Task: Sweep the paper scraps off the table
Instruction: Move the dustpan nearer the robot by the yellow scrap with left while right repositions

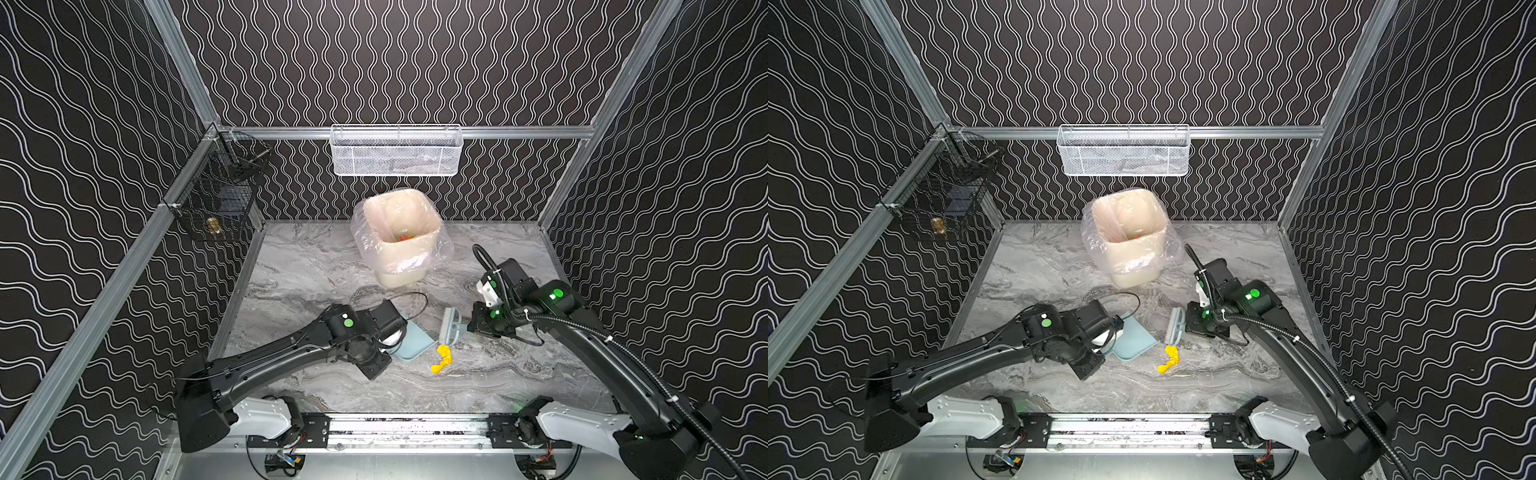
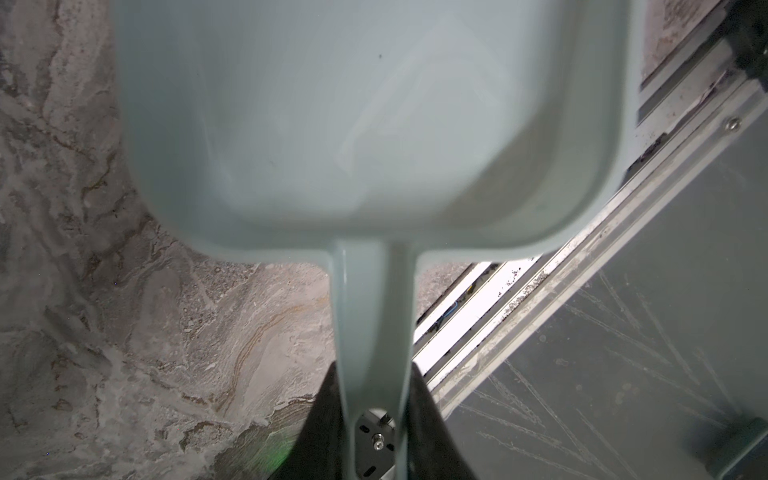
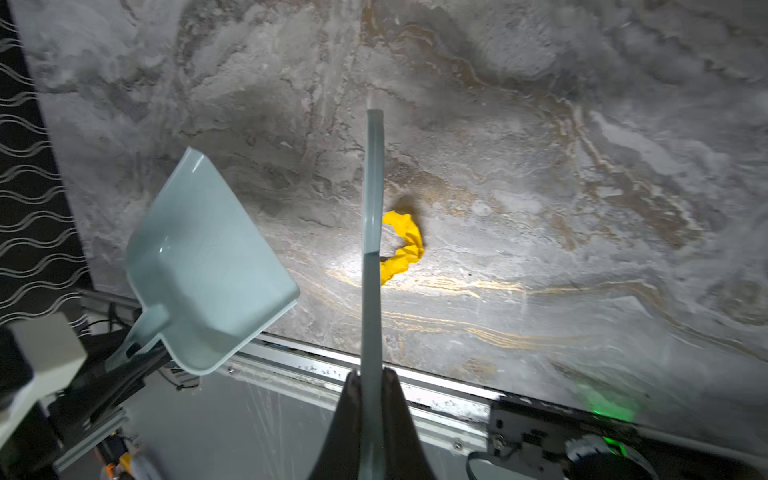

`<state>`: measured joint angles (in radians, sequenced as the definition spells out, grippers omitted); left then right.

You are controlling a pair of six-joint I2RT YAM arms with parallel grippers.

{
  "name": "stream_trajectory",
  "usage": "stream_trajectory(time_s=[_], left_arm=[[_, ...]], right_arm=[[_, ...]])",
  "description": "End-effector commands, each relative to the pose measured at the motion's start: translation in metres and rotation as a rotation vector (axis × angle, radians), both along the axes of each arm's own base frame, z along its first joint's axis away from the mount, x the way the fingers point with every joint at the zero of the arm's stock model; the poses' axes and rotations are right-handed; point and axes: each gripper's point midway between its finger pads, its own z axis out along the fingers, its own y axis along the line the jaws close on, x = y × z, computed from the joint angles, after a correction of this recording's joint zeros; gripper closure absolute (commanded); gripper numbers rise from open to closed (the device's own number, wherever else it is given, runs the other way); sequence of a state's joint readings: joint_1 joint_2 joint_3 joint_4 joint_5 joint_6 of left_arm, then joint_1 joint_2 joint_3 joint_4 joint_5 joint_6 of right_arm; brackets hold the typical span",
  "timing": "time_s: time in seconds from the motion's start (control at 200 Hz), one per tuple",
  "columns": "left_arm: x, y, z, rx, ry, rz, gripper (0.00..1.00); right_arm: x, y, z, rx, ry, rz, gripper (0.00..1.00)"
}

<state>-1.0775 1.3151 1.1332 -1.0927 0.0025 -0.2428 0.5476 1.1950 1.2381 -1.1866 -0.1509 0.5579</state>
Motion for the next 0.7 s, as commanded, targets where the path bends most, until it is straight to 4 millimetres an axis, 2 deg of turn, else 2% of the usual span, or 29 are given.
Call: stream_trajectory(time_s=[0.0, 0.22, 0.335, 0.696], left_arm=[[-0.014, -0.004, -0.005, 0.007, 0.023, 0.002, 1.00], [-0.040, -0.004, -0.022, 0.065, 0.046, -0.045, 1.00], [-0.046, -0.008, -0.032, 0.108, 0.039, -0.071, 1.00], [-0.055, -0.019, -0.064, 0.183, 0.045, -0.107, 1.00]], right_arm=[[-0.009, -0.023, -0.006, -0.155, 0.067, 0.029, 1.00], [0.001, -0.028, -0.009, -0.254, 0.093, 0.078, 1.00], [0.004, -0.029, -0.012, -0.303, 0.111, 0.111, 1.00], [0.008, -0.017, -0.025, -0.340, 0.140, 0.198, 1.00]])
